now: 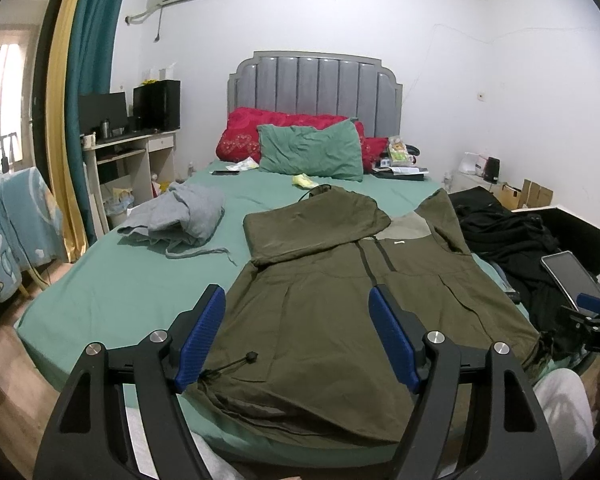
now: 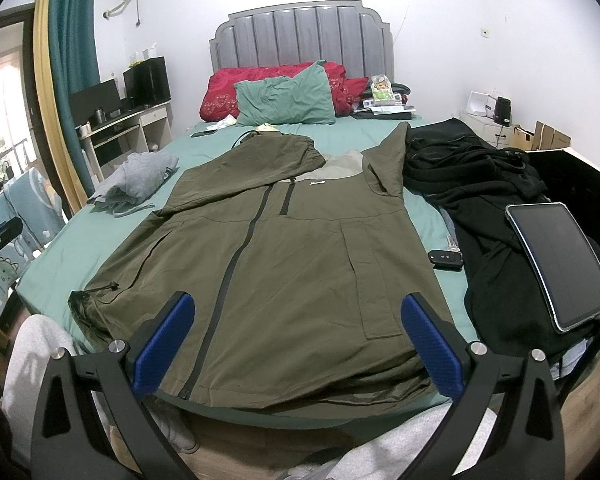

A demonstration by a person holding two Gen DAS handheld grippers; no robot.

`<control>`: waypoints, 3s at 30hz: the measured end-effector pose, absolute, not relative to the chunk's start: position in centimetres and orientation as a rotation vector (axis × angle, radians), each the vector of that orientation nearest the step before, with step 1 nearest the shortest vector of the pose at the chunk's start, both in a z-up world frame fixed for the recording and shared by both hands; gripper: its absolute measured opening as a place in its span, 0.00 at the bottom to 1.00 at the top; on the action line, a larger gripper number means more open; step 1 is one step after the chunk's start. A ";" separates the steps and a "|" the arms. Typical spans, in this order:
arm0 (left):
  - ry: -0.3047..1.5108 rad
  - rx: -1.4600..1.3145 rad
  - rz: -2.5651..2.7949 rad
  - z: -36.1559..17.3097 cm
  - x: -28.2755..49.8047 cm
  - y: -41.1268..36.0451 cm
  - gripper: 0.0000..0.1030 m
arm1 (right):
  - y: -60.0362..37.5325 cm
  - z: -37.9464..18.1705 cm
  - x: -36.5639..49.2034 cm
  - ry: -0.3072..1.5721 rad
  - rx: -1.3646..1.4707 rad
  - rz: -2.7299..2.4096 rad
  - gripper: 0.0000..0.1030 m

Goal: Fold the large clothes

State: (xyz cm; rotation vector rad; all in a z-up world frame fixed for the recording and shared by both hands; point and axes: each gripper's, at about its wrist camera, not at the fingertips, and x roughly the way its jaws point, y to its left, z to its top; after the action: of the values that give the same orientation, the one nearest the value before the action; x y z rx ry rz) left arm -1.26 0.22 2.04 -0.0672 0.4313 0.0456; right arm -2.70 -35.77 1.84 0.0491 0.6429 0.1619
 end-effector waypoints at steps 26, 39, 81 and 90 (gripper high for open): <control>0.501 -0.053 -0.042 2.1 1.9 0.9 0.75 | -35.9 0.9 -1.0 0.681 0.041 0.140 0.99; 0.632 -0.135 -0.078 -2.2 18.8 6.1 0.75 | -36.9 -2.4 14.1 0.756 0.021 0.157 0.98; 0.875 -0.211 0.166 -11.8 37.7 14.8 0.75 | -37.4 -7.1 43.1 0.915 0.121 0.053 0.04; 0.894 -0.155 0.161 -12.7 37.7 13.2 0.75 | -42.6 -10.5 38.1 1.035 0.132 0.063 0.57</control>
State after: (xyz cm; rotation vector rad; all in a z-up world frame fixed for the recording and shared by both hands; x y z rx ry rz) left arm 37.67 13.23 -12.69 -0.1547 0.8940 0.1606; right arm 38.06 -42.61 -10.51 0.1319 1.0348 0.0629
